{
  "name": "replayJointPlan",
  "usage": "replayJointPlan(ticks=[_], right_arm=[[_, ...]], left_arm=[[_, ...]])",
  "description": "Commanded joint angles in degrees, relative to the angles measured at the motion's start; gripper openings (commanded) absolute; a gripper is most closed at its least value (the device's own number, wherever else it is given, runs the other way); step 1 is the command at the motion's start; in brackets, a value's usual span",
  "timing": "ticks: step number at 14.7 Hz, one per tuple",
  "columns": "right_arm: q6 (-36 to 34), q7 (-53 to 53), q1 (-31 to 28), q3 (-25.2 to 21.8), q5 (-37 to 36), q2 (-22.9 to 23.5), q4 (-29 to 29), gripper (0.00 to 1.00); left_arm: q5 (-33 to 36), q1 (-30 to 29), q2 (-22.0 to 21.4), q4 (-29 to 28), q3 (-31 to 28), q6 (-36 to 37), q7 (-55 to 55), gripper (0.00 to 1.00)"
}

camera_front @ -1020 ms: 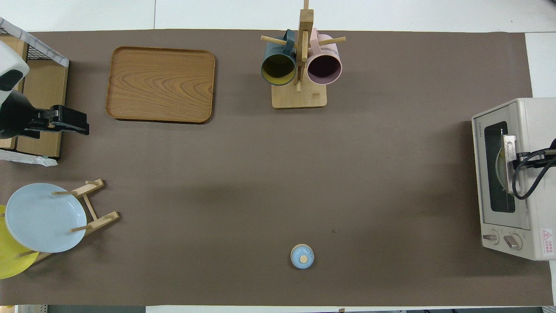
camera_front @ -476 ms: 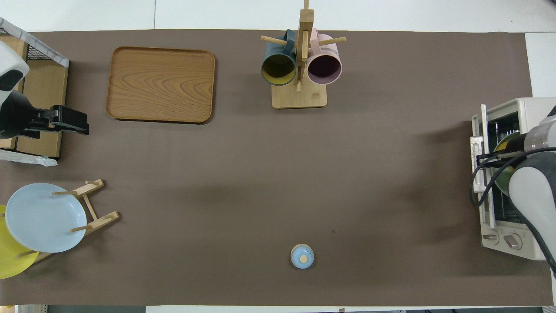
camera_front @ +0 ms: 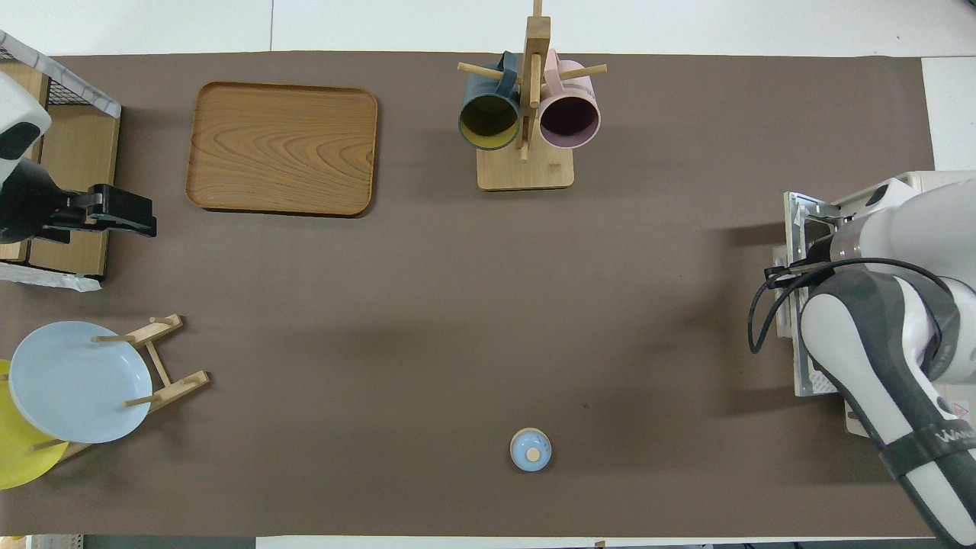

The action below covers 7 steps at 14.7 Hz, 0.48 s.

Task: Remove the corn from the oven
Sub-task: 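Reach the right gripper into the open toaster oven toward the plate, then grasp the rim of the green plate inside the oven with the right gripper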

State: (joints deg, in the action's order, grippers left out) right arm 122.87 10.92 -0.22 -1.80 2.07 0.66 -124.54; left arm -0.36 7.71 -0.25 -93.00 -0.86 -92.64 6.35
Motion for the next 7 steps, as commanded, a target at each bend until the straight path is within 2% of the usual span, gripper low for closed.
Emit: replayJointPlan(ticks=[1, 7], right_arm=[[7.5, 0.7, -0.8, -1.1, -1.8, 2.7, -2.0, 0.00], [11.4, 0.3, -0.8, -1.1, -1.7, 7.3, -2.7, 0.00]], left_arm=[[1.1, -0.7, -1.3, -1.3, 0.5, 0.4, 0.0, 1.00], [1.1, -0.8, -1.3, -1.3, 0.5, 0.3, 0.0, 1.00]])
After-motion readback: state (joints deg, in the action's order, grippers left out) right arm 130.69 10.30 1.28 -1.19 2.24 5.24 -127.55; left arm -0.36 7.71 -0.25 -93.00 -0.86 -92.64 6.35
